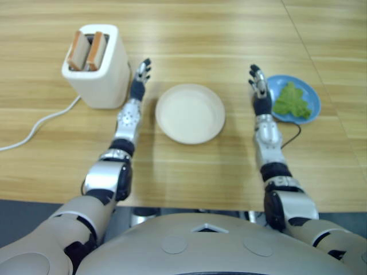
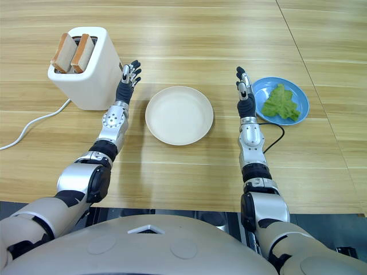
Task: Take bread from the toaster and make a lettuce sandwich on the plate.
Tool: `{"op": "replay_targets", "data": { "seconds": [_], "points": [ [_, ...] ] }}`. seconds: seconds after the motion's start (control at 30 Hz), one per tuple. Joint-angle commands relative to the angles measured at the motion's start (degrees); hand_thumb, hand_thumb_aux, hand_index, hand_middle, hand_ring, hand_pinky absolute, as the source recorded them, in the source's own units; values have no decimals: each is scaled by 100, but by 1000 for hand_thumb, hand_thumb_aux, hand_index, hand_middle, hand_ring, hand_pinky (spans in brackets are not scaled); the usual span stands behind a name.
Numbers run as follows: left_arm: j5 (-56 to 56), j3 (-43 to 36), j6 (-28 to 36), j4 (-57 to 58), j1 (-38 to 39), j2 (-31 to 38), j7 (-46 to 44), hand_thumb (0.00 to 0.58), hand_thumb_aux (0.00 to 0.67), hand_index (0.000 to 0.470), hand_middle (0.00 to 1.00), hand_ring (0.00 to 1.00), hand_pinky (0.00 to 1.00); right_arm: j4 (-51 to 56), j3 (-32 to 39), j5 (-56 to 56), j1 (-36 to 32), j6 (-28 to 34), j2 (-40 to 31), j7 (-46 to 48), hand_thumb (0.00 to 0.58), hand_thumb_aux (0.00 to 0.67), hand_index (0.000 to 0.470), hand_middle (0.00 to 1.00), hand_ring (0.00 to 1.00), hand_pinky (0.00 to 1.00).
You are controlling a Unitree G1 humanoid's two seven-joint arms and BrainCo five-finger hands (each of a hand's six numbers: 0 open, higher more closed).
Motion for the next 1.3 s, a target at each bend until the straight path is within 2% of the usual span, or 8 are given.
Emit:
{"op": "replay_targets", "data": {
  "seconds": [0.03, 0.4, 0.5, 0.63, 0.73, 0.8, 1.0, 1.3],
  "points": [
    [56, -30, 66, 64, 22, 28, 5, 0, 0, 0, 0, 0, 0, 42, 46, -2, 50, 20, -21, 29, 0, 0, 0, 0, 0, 0],
    [383, -243, 5, -354, 155, 105, 265, 0, 0, 0, 0, 0, 0, 79, 47, 4, 34, 25, -22, 43, 0, 0, 0, 0, 0, 0],
    [702, -471, 141, -2940, 876, 182, 265, 0, 0, 0, 0, 0, 0, 81, 38, 12, 53, 24, -47, 59, 0, 0, 0, 0, 0, 0],
    [1458, -94, 1650, -6971, 1603, 569, 244, 0, 0, 0, 0, 0, 0, 116, 36, 3, 61, 24, -65, 58, 0, 0, 0, 0, 0, 0],
    [2483, 372, 2675, -8105, 1679, 1152, 268, 0, 0, 0, 0, 0, 0, 90, 29, -12, 125, 6, -45, -4, 0, 0, 0, 0, 0, 0],
    [3325, 615, 3175, -7938, 1655, 1617, 581, 0, 0, 0, 0, 0, 0, 76, 29, -16, 155, -5, -21, -37, 0, 0, 0, 0, 0, 0],
    [4406, 650, 4270, -5863, 1519, 2613, 1513, 0, 0, 0, 0, 0, 0, -13, 1, 9, 254, -21, -19, -85, 0, 0, 0, 0, 0, 0],
    [4450, 50, 4641, -3096, 917, 3054, 2391, 0, 0, 0, 0, 0, 0, -55, -24, 34, 351, -29, -34, -88, 0, 0, 0, 0, 0, 0]
  ]
}}
